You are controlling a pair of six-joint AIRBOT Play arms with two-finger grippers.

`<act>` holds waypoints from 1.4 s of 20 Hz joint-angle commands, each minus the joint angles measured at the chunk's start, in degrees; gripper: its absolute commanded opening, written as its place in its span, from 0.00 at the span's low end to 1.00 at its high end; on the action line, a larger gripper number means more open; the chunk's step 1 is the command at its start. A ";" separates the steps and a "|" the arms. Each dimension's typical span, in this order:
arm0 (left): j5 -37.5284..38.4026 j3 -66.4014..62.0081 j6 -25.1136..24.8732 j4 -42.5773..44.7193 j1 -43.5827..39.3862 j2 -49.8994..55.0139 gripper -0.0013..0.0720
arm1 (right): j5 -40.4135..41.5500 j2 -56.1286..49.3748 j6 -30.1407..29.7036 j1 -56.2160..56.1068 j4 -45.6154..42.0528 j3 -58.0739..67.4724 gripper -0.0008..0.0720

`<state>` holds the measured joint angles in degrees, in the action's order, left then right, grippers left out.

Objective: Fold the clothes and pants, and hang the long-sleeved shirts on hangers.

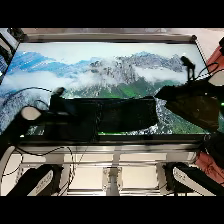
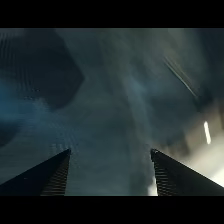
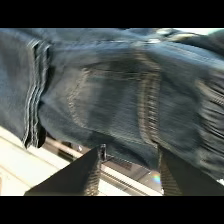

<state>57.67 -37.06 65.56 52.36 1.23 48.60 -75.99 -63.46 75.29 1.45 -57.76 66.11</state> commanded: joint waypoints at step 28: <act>9.46 -10.86 -27.04 0.39 35.65 25.66 0.85 | 10.16 -41.42 -7.72 -30.77 13.55 20.92 0.85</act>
<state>63.51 -45.47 39.97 53.63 36.40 69.67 -65.04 -104.77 68.10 -29.26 -44.25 86.89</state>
